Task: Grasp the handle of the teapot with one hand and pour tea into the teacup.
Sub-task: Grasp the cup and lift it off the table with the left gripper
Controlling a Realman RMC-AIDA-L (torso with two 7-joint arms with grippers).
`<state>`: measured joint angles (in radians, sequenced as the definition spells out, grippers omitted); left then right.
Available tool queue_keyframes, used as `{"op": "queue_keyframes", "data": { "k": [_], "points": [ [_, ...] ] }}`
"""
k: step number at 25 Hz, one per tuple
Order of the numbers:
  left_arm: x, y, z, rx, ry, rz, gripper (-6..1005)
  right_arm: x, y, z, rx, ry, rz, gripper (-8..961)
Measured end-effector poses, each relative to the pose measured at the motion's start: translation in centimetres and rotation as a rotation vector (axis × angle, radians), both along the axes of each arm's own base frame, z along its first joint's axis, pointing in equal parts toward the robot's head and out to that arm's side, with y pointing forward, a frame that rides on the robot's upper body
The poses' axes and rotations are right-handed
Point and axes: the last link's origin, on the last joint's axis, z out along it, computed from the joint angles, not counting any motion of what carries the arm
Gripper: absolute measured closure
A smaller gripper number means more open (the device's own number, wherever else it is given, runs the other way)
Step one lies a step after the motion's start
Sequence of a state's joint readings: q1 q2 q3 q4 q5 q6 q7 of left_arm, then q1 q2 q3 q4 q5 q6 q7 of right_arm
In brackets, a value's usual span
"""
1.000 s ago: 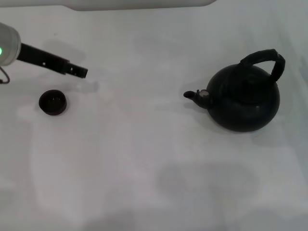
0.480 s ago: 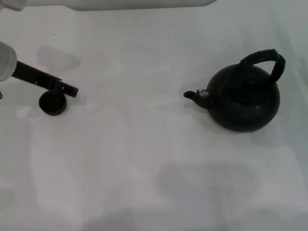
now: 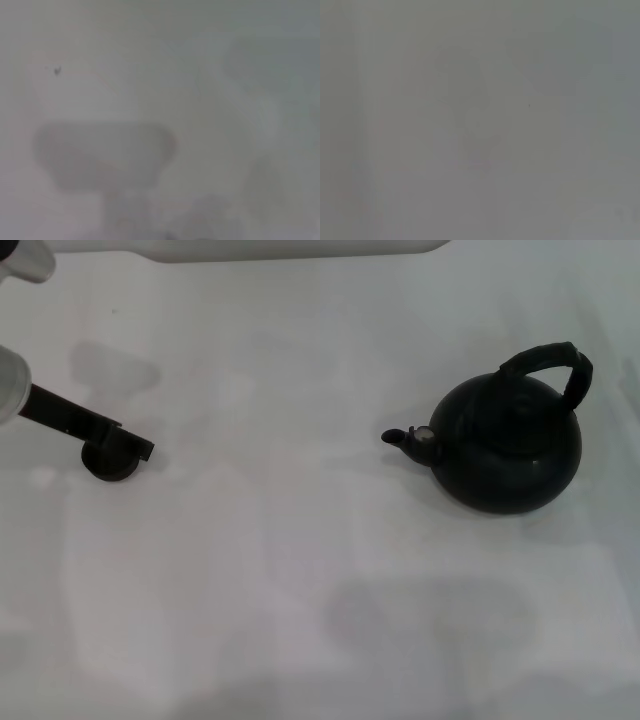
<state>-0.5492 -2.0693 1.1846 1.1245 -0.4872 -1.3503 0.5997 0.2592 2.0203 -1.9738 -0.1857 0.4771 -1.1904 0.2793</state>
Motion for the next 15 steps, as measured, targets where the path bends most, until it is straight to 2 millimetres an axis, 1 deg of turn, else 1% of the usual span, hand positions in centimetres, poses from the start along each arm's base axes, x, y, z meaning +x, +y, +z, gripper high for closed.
{"op": "queue_keyframes", "data": {
  "k": [15],
  "points": [
    [-0.67,-0.64,-0.33,-0.037,0.009,0.034,123,-0.04,0.10,0.06,0.001,-0.001,0.002,83]
  ]
}}
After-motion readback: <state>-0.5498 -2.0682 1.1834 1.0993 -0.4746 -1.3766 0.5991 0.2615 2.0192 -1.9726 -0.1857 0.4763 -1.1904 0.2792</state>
